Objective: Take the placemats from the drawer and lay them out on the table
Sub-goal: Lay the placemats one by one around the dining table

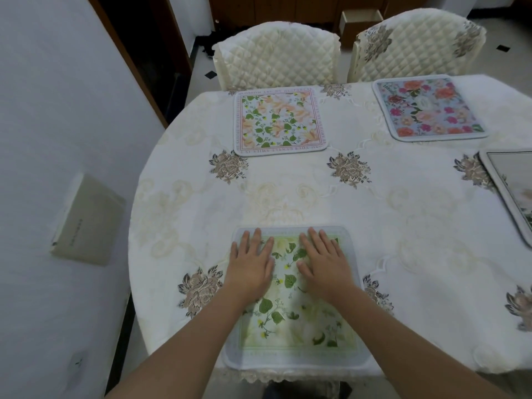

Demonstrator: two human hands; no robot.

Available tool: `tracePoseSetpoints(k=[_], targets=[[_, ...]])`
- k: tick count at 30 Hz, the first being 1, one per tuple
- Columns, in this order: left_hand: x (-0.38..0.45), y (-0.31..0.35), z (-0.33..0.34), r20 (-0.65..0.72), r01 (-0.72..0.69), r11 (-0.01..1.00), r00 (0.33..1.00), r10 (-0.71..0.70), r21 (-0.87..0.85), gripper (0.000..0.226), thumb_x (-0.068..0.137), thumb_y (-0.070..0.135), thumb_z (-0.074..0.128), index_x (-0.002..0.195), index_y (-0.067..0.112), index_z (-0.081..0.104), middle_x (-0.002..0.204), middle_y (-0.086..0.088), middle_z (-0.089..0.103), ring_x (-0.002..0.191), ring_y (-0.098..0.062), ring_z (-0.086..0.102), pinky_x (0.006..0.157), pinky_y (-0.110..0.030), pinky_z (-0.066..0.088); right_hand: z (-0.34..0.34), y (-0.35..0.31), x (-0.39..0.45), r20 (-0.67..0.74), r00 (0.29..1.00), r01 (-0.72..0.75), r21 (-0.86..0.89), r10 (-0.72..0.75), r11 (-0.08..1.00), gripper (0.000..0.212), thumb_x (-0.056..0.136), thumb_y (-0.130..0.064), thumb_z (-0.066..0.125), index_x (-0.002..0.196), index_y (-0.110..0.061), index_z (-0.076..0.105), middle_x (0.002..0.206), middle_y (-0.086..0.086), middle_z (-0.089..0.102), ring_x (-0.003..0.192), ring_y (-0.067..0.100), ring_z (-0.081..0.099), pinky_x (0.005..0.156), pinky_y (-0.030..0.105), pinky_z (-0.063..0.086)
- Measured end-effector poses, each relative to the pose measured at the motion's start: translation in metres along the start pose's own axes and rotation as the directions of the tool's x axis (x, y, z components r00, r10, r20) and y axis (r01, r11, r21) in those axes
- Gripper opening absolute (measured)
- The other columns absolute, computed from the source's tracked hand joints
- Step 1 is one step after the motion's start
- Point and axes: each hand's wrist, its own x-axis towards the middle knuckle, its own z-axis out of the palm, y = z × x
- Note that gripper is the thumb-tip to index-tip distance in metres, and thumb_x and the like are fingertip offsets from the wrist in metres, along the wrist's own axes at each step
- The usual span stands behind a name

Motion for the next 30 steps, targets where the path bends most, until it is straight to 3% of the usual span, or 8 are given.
tracePoseSetpoints(k=[5, 9, 13, 19, 30], targets=[[-0.007, -0.001, -0.005, 0.028, 0.035, 0.999, 0.999, -0.034, -0.026, 0.058, 0.102, 0.048, 0.013, 0.156, 0.029, 0.002, 0.162, -0.009, -0.015, 0.148, -0.029, -0.016, 0.121, -0.046, -0.001, -0.003, 0.009, -0.014, 0.004, 0.999, -0.039, -0.024, 0.040, 0.999, 0.068, 0.099, -0.053, 0.024, 0.154, -0.025, -0.004, 0.162, 0.002, -0.013, 0.148, 0.020, -0.015, 0.119, 0.038, -0.007], [-0.002, 0.009, -0.011, 0.004, -0.004, 1.000, 1.000, 0.004, 0.017, 0.058, 0.102, 0.049, 0.015, 0.155, 0.030, 0.003, 0.163, -0.004, -0.012, 0.149, -0.031, -0.012, 0.120, -0.052, 0.000, -0.006, -0.004, -0.009, -0.022, 1.000, 0.001, -0.054, -0.003, 0.999, 0.081, 0.082, -0.063, 0.004, 0.155, -0.028, 0.004, 0.162, 0.005, -0.004, 0.149, 0.028, -0.009, 0.119, 0.048, -0.004], [0.003, 0.013, -0.013, 0.037, -0.071, 0.997, 0.997, 0.071, 0.017, 0.057, 0.102, 0.049, 0.015, 0.155, 0.032, 0.003, 0.163, -0.001, -0.014, 0.148, -0.028, -0.014, 0.120, -0.051, -0.001, -0.004, -0.009, 0.000, 0.006, 0.998, 0.065, -0.076, -0.065, 0.995, 0.085, 0.077, -0.064, -0.002, 0.155, -0.030, 0.002, 0.162, 0.002, -0.008, 0.148, 0.025, -0.014, 0.118, 0.049, -0.008], [0.001, -0.010, -0.006, 0.034, -0.040, 0.999, 0.999, 0.039, 0.031, 0.057, 0.102, 0.049, 0.015, 0.155, 0.033, 0.000, 0.162, -0.002, -0.014, 0.148, -0.031, -0.017, 0.121, -0.046, 0.000, -0.003, 0.020, -0.005, 0.002, 1.000, -0.005, -0.091, 0.005, 0.996, 0.072, 0.097, -0.056, 0.027, 0.154, -0.028, -0.006, 0.162, 0.000, -0.012, 0.148, 0.023, -0.013, 0.120, 0.044, -0.004], [-0.016, -0.011, 0.002, 0.010, -0.038, 0.999, 0.999, 0.038, -0.026, 0.060, 0.102, 0.049, 0.018, 0.156, 0.027, 0.004, 0.163, -0.008, -0.010, 0.149, -0.029, -0.014, 0.122, -0.044, 0.002, -0.008, 0.031, -0.027, 0.005, 0.999, -0.040, -0.007, 0.040, 0.999, 0.071, 0.098, -0.051, 0.032, 0.155, -0.022, 0.002, 0.163, 0.004, -0.005, 0.149, 0.022, -0.006, 0.121, 0.039, 0.003]])
